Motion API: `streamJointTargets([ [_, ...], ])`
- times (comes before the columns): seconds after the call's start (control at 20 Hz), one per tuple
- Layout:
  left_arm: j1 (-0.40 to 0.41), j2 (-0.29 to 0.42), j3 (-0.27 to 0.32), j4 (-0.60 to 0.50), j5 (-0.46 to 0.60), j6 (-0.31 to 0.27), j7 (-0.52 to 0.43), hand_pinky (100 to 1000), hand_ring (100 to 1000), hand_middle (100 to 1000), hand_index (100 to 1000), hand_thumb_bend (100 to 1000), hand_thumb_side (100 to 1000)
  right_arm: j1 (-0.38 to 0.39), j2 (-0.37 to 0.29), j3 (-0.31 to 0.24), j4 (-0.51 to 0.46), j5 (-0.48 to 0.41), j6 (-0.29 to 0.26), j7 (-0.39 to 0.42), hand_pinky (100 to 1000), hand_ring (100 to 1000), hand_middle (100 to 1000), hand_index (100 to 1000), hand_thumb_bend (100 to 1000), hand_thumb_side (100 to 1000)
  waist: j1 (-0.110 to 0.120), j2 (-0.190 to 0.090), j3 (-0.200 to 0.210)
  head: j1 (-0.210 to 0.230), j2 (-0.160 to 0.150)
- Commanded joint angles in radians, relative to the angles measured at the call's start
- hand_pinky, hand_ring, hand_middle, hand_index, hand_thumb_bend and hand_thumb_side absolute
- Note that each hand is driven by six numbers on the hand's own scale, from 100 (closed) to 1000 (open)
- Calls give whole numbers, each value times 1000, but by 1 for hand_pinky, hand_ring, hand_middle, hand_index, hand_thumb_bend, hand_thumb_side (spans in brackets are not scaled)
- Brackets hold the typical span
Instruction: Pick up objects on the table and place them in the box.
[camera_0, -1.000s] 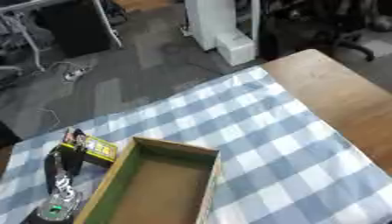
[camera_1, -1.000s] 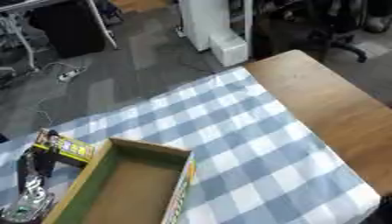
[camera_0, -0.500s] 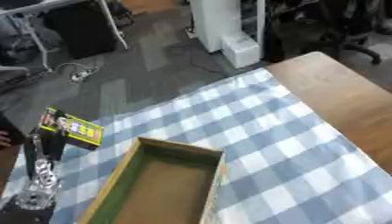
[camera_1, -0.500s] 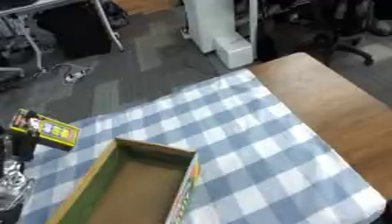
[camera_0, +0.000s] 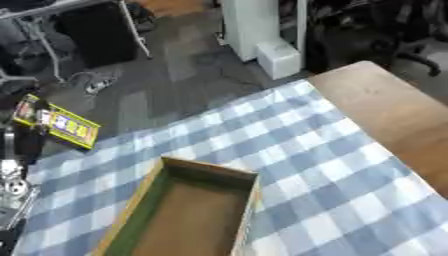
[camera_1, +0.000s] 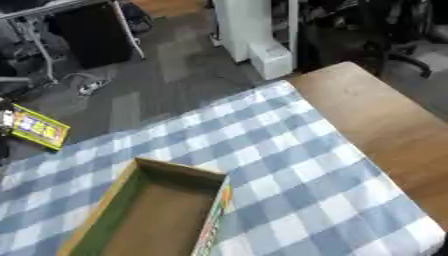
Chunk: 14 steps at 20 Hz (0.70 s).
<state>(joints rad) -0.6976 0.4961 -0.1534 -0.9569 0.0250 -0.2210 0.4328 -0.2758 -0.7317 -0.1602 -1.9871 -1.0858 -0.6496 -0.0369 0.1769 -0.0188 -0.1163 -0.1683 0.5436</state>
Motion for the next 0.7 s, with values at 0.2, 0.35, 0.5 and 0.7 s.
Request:
streamJointTargets([
  [0.2, 27, 125, -77, -261, 82, 21, -86, 100, 100, 100, 268, 100, 842, 12, -37, -5, -13, 14, -21, 16, 435, 363, 373, 459, 100, 1000, -13, -16, 11, -15, -1],
  [0.35, 46, 161, -110, -384, 107, 40, -121, 100, 100, 100, 267, 100, 845, 18, -39, -4, -13, 15, -26, 21, 435, 363, 373, 459, 100, 1000, -13, -17, 14, -17, 1],
  [0.5, 52, 180, -147, -492, 149, 68, -159, 100, 100, 100, 268, 100, 844, 24, -42, -1, -13, 18, -23, 27, 436, 362, 373, 459, 100, 1000, -13, -20, 16, -18, 1],
  [0.7, 55, 197, -182, -604, 204, 110, -200, 100, 100, 100, 268, 100, 842, 24, -42, -3, -13, 16, -25, 28, 434, 362, 370, 456, 100, 1000, -13, -21, 14, -21, -2],
])
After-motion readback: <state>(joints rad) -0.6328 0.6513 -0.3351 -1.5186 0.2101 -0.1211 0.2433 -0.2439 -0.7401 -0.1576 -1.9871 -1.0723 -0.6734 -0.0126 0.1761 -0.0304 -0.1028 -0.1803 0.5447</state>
